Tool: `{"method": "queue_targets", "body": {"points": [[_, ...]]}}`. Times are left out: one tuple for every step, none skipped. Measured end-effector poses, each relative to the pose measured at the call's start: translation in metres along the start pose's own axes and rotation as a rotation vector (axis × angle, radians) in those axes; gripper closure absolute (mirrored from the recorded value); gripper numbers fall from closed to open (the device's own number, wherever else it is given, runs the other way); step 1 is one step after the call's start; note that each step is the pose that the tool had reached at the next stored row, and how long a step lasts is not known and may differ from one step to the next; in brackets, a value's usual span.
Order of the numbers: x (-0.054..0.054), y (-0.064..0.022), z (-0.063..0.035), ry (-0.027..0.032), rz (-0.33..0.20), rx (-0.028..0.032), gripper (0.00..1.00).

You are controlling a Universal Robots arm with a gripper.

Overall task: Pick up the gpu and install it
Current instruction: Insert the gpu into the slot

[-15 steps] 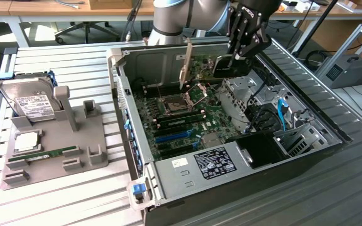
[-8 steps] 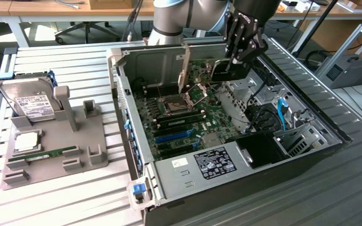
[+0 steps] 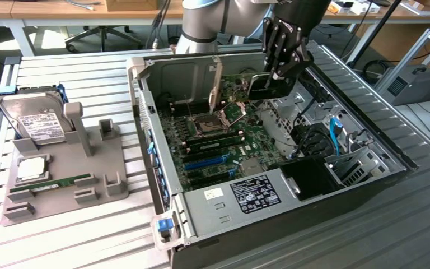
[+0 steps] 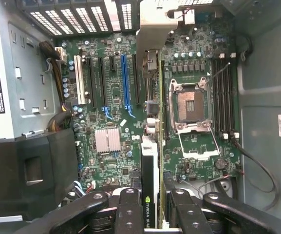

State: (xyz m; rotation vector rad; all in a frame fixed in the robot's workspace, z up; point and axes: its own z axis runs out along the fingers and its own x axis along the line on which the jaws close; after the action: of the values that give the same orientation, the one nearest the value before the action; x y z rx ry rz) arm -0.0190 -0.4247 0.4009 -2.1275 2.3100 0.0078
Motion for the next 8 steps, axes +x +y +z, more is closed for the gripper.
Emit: {"method": "queue_targets", "body": {"points": [[0.0001, 0.0009, 0.0004, -0.0001, 0.0, 0.0002, 0.73], [0.0002, 0.0021, 0.0009, 0.0, 0.0, 0.0005, 0.73], [0.0003, 0.0032, 0.0012, 0.0, 0.0, 0.0006, 0.73], [0.0004, 0.0043, 0.0016, -0.0001, 0.0, 0.0008, 0.73], [0.0005, 0.0061, 0.0022, 0.0, 0.0, 0.0011, 0.73], [0.0007, 0.0076, 0.0027, -0.0001, 0.0, 0.0013, 0.73], [0.0007, 0.0087, 0.0031, -0.0001, 0.0, 0.0014, 0.73], [0.0009, 0.0101, 0.0034, -0.0001, 0.0, 0.0016, 0.73]]}}
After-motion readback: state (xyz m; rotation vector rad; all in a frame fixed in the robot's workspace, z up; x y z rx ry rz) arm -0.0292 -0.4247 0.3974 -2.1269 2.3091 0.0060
